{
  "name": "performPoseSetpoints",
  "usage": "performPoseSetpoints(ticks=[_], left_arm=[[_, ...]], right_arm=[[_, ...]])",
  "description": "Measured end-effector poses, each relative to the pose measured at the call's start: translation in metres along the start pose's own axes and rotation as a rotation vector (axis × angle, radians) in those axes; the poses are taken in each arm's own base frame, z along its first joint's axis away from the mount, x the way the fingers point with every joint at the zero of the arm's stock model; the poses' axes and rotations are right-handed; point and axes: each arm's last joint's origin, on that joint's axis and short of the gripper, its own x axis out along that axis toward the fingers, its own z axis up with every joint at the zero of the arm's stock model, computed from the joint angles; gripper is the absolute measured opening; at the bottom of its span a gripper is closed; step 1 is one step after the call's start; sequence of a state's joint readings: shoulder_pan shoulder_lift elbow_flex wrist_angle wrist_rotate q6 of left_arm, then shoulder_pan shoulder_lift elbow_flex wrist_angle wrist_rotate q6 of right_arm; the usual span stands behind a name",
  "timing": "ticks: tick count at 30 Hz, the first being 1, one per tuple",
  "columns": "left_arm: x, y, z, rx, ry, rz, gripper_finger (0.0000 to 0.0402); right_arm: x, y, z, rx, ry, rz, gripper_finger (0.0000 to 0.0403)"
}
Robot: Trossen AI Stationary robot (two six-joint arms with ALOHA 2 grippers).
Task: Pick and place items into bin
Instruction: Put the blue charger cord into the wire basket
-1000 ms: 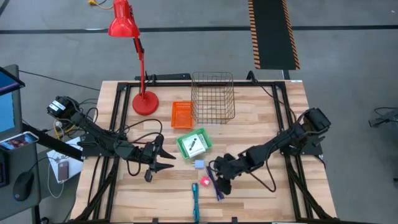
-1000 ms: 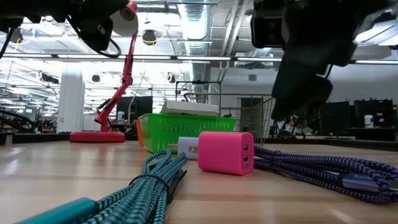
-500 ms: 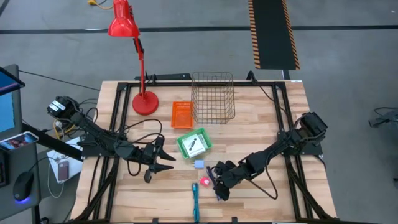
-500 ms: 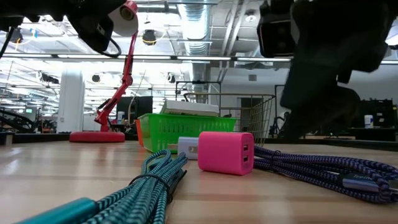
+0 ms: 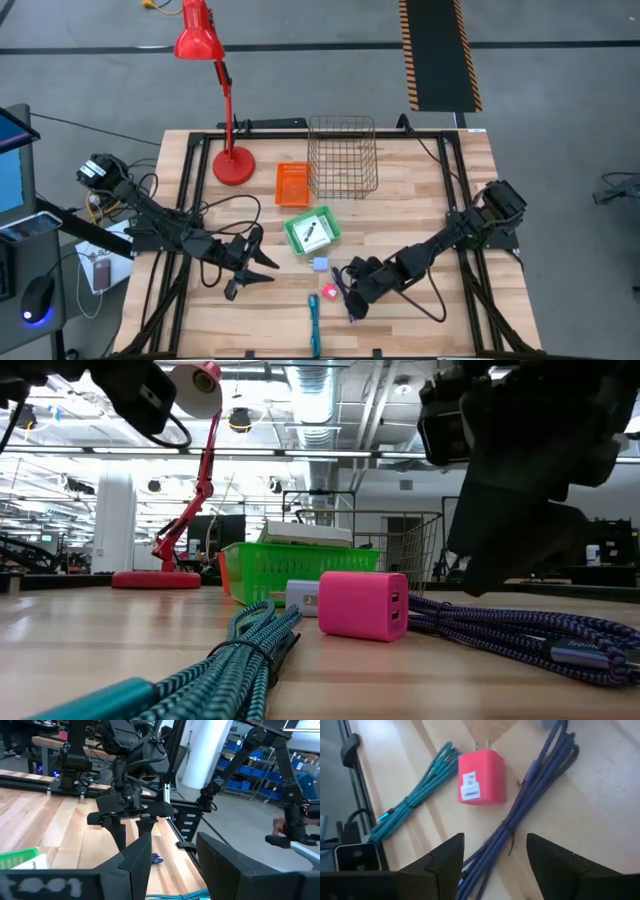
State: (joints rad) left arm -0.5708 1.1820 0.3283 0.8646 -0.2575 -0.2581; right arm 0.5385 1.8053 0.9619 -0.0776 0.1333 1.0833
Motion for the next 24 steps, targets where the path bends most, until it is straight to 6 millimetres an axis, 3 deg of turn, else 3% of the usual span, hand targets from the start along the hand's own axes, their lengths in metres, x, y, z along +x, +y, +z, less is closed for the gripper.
performPoseSetpoints(ticks=[11, 24], left_arm=[[0.0, -0.002, 0.0, -0.001, 0.001, -0.009, 0.0144], [0.0, -0.002, 0.0, -0.019, -0.006, -0.009, 0.0144]], right_arm=[[-0.002, 0.001, -0.005, -0.02, 0.082, -0.027, 0.0205], [-0.012, 0.019, 0.004, -0.089, 0.073, -0.063, 0.0205]])
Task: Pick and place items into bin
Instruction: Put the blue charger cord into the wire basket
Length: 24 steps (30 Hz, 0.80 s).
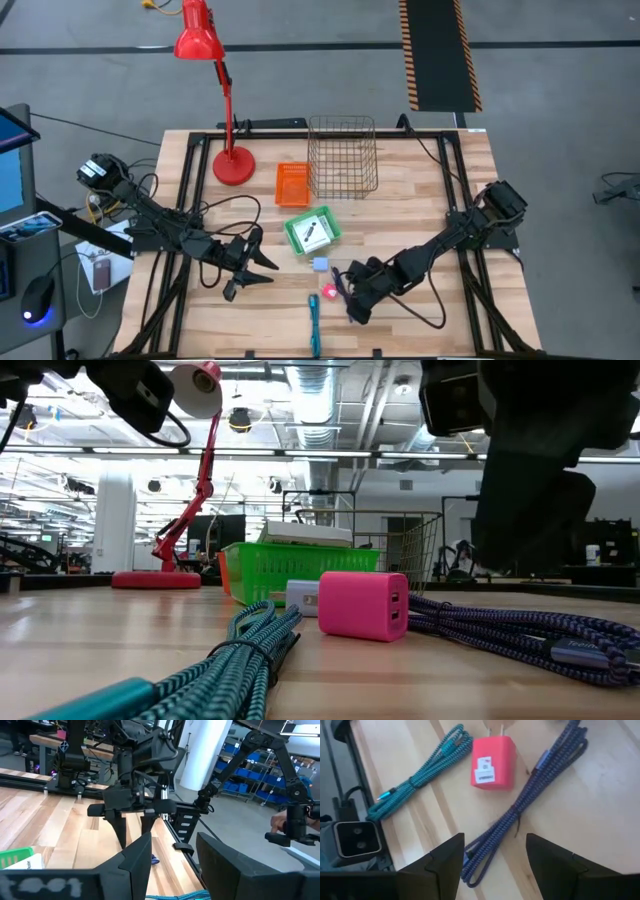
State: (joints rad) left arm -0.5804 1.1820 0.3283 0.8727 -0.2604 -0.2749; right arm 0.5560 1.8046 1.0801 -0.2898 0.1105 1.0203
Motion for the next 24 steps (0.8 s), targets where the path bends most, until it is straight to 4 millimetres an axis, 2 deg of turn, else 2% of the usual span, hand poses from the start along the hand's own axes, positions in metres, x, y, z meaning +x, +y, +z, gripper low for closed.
performPoseSetpoints(ticks=[4, 8, 15, 24], left_arm=[[0.0, 0.0, 0.0, 0.0, -0.002, 0.001, 0.0144], [0.0, -0.001, 0.002, -0.005, -0.02, -0.004, 0.0144], [0.0, -0.001, 0.003, -0.007, -0.028, 0.0, 0.0144], [0.0, -0.001, 0.003, -0.009, -0.035, -0.002, 0.0144]], right_arm=[[0.0, -0.001, -0.003, 0.008, -0.004, -0.033, 0.0205], [0.015, -0.004, -0.01, 0.009, 0.029, -0.077, 0.0205], [0.042, 0.012, -0.007, -0.04, 0.059, -0.078, 0.0205], [0.049, 0.019, -0.001, -0.059, 0.109, -0.164, 0.0203]])
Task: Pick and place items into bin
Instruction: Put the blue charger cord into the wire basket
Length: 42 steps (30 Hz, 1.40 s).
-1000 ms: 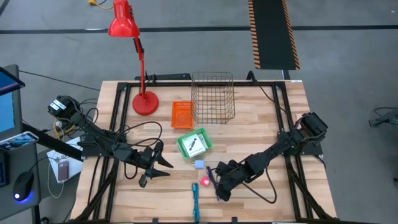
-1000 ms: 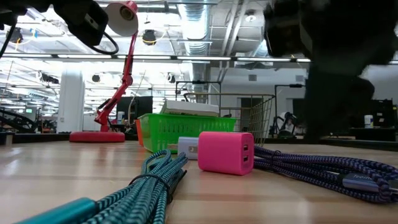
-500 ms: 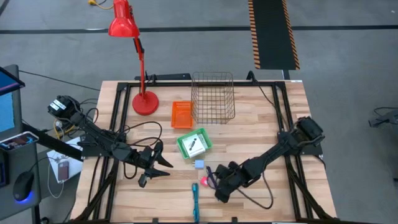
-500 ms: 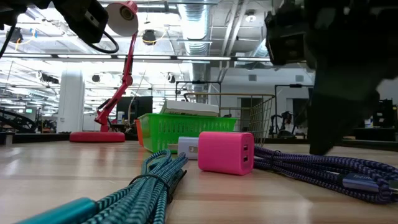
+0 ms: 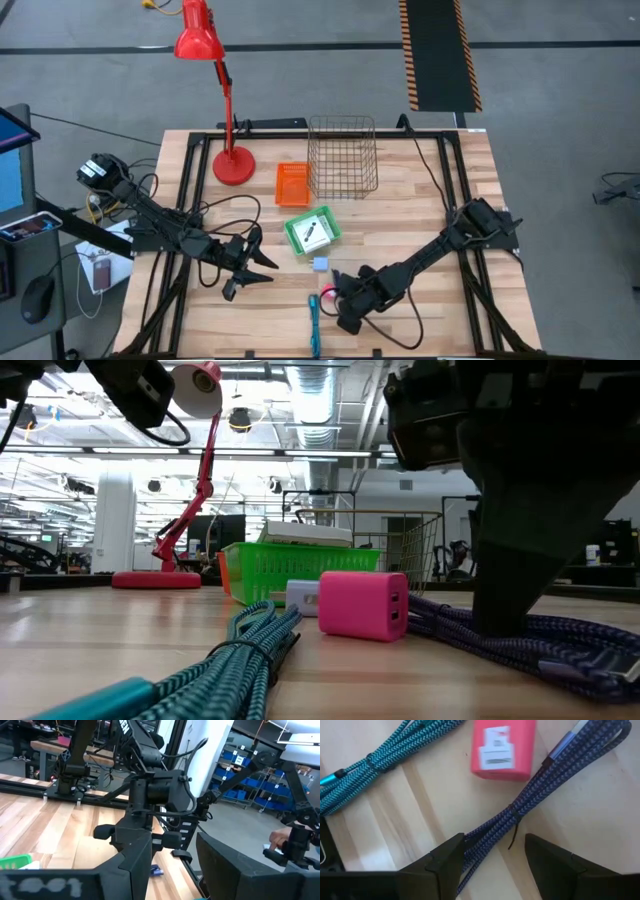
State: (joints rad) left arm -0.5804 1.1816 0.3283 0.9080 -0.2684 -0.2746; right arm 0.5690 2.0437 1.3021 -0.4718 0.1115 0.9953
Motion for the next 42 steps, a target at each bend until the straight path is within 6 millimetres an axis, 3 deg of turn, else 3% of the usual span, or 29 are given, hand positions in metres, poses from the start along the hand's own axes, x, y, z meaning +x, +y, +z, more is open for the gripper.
performPoseSetpoints(ticks=[5, 14, 19, 23, 33, 37, 42], left_arm=[[0.0, 0.0, 0.0, 0.0, 0.003, 0.001, 0.0144], [0.0, 0.0, 0.0, 0.0, 0.005, 0.001, 0.0144], [0.0, 0.0, -0.001, 0.0, 0.005, 0.001, 0.0144], [0.0, 0.0, -0.001, 0.0, 0.008, 0.002, 0.0144], [0.0, 0.002, -0.006, 0.014, 0.063, 0.018, 0.0144], [0.0, 0.002, -0.008, -0.032, 0.075, 0.023, 0.0144], [0.0, 0.002, -0.008, -0.06, 0.082, 0.027, 0.0144]], right_arm=[[0.001, -0.004, 0.0, 0.029, 0.014, -0.026, 0.0162], [0.002, -0.013, 0.004, 0.116, 0.015, -0.087, 0.0015], [-0.004, -0.022, 0.01, 0.175, -0.004, -0.143, 0.0026], [-0.017, -0.03, 0.009, 0.204, -0.033, -0.233, 0.001], [-0.098, -0.047, 0.019, 0.222, -0.255, -0.333, 0.0005], [-0.131, -0.066, 0.039, 0.196, -0.368, -0.353, 0.0008], [-0.165, -0.106, 0.074, 0.175, -0.457, -0.409, 0.0003]])
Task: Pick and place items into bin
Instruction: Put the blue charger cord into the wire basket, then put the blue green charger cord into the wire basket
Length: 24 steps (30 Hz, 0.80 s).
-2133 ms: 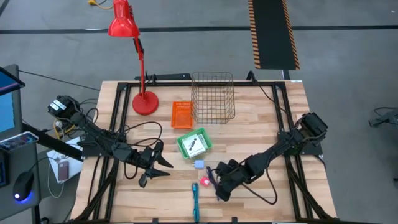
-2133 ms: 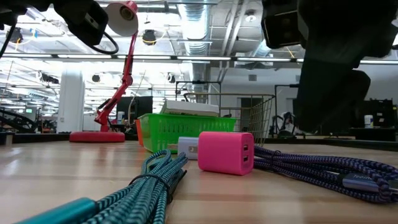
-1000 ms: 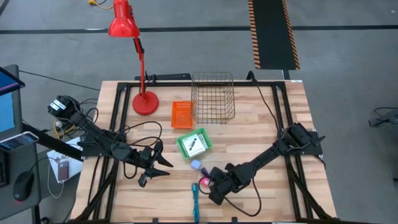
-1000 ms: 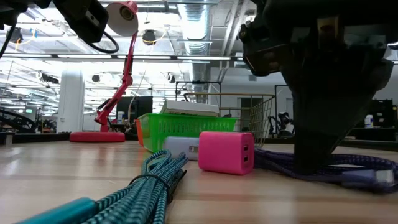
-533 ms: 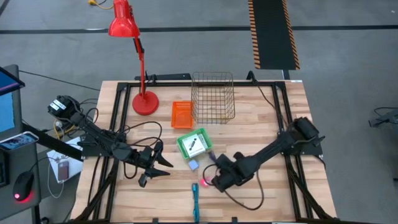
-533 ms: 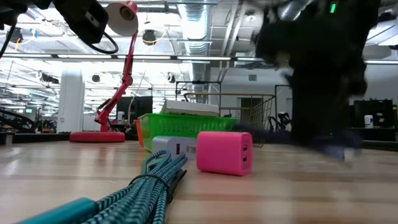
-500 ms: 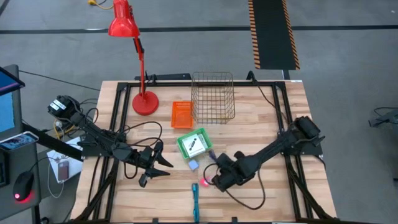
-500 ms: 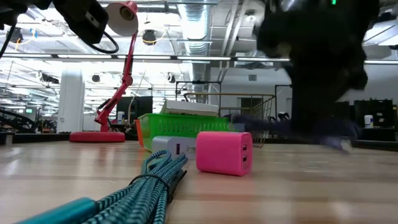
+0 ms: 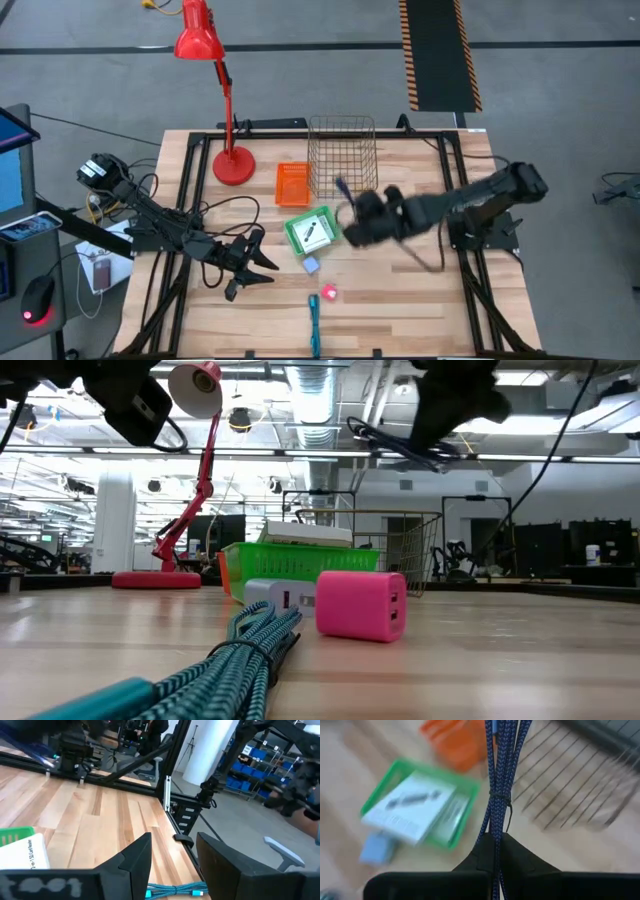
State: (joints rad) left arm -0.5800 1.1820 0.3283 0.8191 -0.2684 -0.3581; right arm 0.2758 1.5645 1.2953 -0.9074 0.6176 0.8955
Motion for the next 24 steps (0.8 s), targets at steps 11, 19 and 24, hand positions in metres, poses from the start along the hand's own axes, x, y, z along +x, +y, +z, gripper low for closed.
performPoseSetpoints(ticks=[11, 19, 24], left_arm=[[0.0, 0.001, 0.002, 0.055, -0.037, 0.058, 0.0144], [0.0, 0.002, 0.003, 0.051, -0.058, 0.09, 0.0144], [0.0, 0.002, 0.004, 0.051, -0.058, 0.09, 0.0144]], right_arm=[[0.044, -0.089, 0.099, 0.166, -0.169, 0.03, 0.0064], [0.055, -0.102, 0.108, 0.188, -0.157, 0.059, 0.0113], [0.048, -0.073, 0.092, 0.11, -0.074, 0.208, 0.0126]])
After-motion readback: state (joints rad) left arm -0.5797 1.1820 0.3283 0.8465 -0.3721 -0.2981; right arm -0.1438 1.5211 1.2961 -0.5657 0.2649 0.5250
